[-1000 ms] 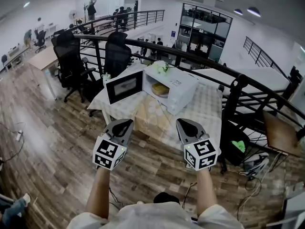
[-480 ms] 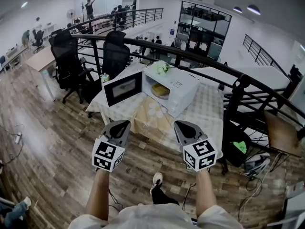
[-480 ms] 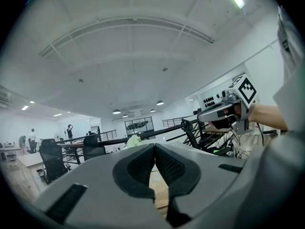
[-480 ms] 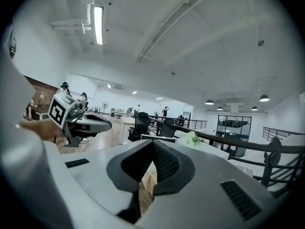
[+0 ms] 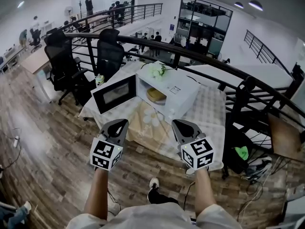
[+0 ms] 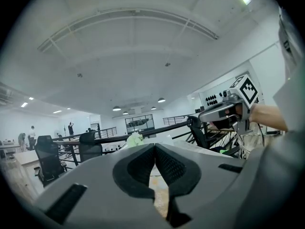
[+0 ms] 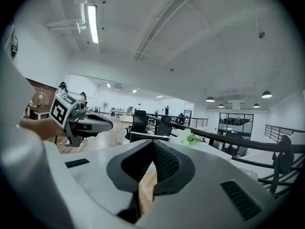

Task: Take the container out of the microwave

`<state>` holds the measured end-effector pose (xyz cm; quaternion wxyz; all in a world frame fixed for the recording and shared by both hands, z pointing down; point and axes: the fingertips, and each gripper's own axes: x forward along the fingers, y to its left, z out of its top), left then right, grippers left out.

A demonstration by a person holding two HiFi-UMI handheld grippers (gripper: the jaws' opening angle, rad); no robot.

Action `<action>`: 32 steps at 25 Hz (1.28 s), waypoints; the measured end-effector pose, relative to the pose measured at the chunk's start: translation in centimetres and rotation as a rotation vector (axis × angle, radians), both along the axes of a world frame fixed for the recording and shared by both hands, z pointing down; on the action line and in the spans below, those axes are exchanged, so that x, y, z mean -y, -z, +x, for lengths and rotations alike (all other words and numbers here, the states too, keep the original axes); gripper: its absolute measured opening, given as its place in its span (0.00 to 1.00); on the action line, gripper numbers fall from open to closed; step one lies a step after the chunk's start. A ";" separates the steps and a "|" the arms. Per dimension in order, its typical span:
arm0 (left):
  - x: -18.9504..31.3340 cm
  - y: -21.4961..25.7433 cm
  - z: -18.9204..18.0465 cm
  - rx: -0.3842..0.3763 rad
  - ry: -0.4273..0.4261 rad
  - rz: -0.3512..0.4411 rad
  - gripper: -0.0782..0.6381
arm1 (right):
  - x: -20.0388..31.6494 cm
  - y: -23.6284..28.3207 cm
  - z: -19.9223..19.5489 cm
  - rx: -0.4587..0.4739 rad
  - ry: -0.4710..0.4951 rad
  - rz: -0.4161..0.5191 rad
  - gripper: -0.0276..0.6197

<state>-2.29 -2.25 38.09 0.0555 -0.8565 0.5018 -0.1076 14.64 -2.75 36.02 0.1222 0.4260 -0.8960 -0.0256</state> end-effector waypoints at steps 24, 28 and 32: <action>17.4 -1.2 4.3 0.018 0.046 -0.063 0.13 | 18.3 -0.6 3.0 0.036 0.106 -0.038 0.06; 18.9 -1.9 3.8 0.017 0.024 -0.072 0.13 | 19.6 -1.5 2.3 -0.004 0.082 -0.051 0.06; 20.7 -2.8 2.7 -0.001 -0.002 -0.080 0.13 | 20.9 -2.4 1.0 -0.020 0.053 -0.044 0.06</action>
